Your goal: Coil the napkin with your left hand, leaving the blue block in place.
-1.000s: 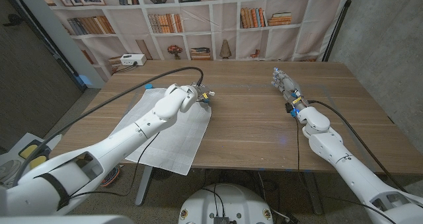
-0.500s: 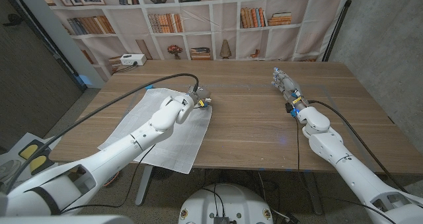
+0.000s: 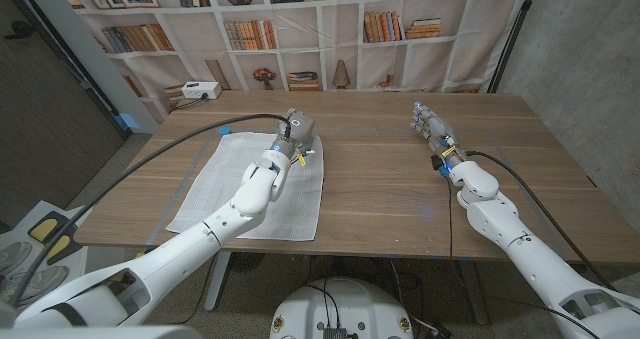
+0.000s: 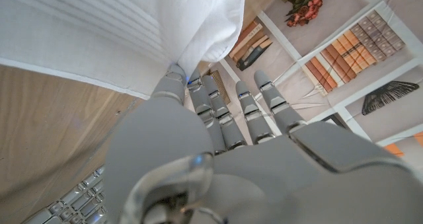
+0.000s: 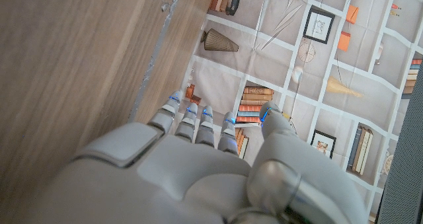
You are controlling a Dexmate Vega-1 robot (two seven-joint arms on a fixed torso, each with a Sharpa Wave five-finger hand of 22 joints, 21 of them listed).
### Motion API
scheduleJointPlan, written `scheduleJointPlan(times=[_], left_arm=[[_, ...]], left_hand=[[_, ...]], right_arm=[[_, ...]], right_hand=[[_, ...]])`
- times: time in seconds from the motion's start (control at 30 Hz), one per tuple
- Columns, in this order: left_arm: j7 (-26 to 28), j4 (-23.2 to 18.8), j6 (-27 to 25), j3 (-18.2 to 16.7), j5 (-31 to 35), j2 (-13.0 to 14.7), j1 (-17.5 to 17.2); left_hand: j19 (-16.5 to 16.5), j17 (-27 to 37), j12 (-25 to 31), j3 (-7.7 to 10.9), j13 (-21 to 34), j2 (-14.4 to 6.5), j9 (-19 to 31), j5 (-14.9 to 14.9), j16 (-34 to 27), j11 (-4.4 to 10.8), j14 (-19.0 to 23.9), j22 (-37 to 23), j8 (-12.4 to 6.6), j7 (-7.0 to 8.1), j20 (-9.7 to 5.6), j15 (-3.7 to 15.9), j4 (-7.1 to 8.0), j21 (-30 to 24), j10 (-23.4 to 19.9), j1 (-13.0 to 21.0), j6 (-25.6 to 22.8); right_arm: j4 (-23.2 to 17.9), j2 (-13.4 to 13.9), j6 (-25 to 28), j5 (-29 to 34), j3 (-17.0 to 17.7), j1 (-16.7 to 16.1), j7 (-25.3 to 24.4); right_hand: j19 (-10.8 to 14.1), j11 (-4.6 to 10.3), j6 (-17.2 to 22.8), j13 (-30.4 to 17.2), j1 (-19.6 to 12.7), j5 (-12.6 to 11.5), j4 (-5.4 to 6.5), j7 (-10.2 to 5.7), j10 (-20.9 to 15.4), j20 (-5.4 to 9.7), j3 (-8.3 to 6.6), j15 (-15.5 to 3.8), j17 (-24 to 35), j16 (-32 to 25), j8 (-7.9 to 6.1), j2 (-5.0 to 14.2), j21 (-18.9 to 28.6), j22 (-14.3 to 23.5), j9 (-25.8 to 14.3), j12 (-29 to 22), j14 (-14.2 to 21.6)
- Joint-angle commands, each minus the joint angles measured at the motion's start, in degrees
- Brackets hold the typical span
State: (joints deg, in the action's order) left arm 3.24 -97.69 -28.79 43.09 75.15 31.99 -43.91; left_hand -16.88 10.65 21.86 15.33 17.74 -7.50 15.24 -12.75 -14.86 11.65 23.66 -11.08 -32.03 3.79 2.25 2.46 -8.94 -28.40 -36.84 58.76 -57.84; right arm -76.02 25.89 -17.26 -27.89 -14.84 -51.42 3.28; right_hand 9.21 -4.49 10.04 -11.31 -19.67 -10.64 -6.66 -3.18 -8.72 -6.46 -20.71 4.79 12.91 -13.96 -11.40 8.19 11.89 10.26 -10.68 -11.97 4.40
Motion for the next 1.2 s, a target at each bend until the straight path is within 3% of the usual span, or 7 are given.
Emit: scheduleJointPlan(times=[0.03,0.17,0.33,0.47,0.5,0.73,1.2], left_arm=[[5.7,2.3,-7.6,3.5,9.4,-0.7,0.8],[4.3,1.3,-8.5,4.8,14.3,0.6,0.7],[-1.9,-3.4,-8.1,4.5,19.2,2.7,-0.7],[-8.3,-8.6,-6.7,2.7,21.2,4.2,-2.7],[-12.3,-11.2,-5.8,2.1,21.8,4.9,-3.3],[-25.0,-19.2,0.3,-1.1,23.6,6.2,-5.8],[-39.4,-26.2,6.4,-4.7,34.4,4.0,-10.2]], left_hand=[[-0.6,0.1,0.4,0.53,0.4,0.2,0.0,0.6,-0.1,0.1,0.9,-0.1,-0.75,0.08,0.11,9.37,-0.3,-0.4,-0.8,0.8,-1.1],[-0.6,-0.1,0.5,1.0,0.7,1.0,-0.5,1.5,0.4,0.16,1.4,-0.1,-1.38,0.07,-0.12,9.68,-0.74,-0.5,-2.1,1.6,-2.8],[-0.4,-0.1,0.2,1.34,0.8,1.7,-0.9,1.8,0.8,0.55,1.3,-0.1,-1.67,0.38,-0.19,9.55,-0.97,-0.4,-2.5,2.1,-3.8],[0.0,-0.1,-0.1,1.53,0.9,2.1,-1.2,1.9,1.0,0.57,1.2,-0.1,-1.78,0.23,-0.08,9.55,-0.97,-0.3,-2.6,2.3,-4.4],[0.1,-0.1,-0.2,1.59,0.9,2.3,-1.3,2.0,1.1,0.58,1.2,-0.1,-1.81,0.17,-0.05,9.57,-0.97,-0.3,-2.6,2.3,-4.6],[0.4,0.0,-0.8,1.76,0.9,2.8,-1.7,2.1,1.3,0.45,0.9,-0.1,-1.72,0.3,-0.2,9.51,-0.85,-0.1,-2.0,2.3,-4.9],[0.7,0.0,-1.6,2.31,0.9,3.0,-2.2,2.1,1.7,0.51,0.8,-0.1,-1.42,-0.08,-0.01,9.68,-0.72,0.0,-1.6,2.5,-5.1]], right_arm=[[-0.1,0.0,-0.3,0.1,0.2,0.0,-0.3],[0.2,-0.1,-0.5,0.2,0.1,0.2,-0.3],[0.6,-0.2,-0.7,0.2,0.0,0.6,0.0],[1.1,-0.4,-0.8,0.2,-0.2,1.0,0.3],[1.4,-0.5,-0.9,0.3,-0.3,1.2,0.3],[2.2,-0.8,-0.9,0.3,-0.6,1.9,0.9],[1.8,-0.7,-0.2,0.9,-0.9,2.0,0.5]], right_hand=[[0.3,-0.15,0.3,-0.2,0.1,0.1,-0.16,0.06,-0.3,-0.05,0.15,-0.01,0.2,0.0,0.12,-0.06,0.0,0.1,-0.1,0.2,0.3],[0.3,-0.17,0.3,-0.2,0.1,0.1,-0.16,0.06,-0.3,-0.07,0.15,-0.06,0.2,0.0,0.13,-0.05,0.0,0.1,-0.1,0.2,0.3],[0.3,-0.15,0.3,-0.2,0.1,0.1,-0.18,0.03,-0.3,-0.06,0.13,-0.04,0.2,0.0,0.14,-0.03,0.0,0.1,-0.1,0.2,0.3],[0.3,-0.09,0.3,-0.2,0.1,0.1,-0.18,-0.03,-0.3,-0.06,0.12,0.02,0.2,0.0,0.18,0.0,0.0,0.1,-0.1,0.2,0.3],[0.3,-0.11,0.3,-0.2,0.1,0.1,-0.17,-0.02,-0.2,-0.05,0.12,0.05,0.2,0.0,0.17,0.01,0.0,0.1,-0.1,0.2,0.3],[0.3,0.0,0.3,-0.2,0.1,0.1,-0.14,0.02,-0.3,-0.07,0.12,0.09,0.2,0.0,0.17,0.06,0.0,0.1,-0.1,0.3,0.4],[0.3,0.05,0.2,-0.2,0.2,0.1,0.02,-0.01,-0.2,-0.04,0.08,-0.02,0.3,0.0,0.21,0.31,0.0,0.1,-0.1,0.3,0.4]])
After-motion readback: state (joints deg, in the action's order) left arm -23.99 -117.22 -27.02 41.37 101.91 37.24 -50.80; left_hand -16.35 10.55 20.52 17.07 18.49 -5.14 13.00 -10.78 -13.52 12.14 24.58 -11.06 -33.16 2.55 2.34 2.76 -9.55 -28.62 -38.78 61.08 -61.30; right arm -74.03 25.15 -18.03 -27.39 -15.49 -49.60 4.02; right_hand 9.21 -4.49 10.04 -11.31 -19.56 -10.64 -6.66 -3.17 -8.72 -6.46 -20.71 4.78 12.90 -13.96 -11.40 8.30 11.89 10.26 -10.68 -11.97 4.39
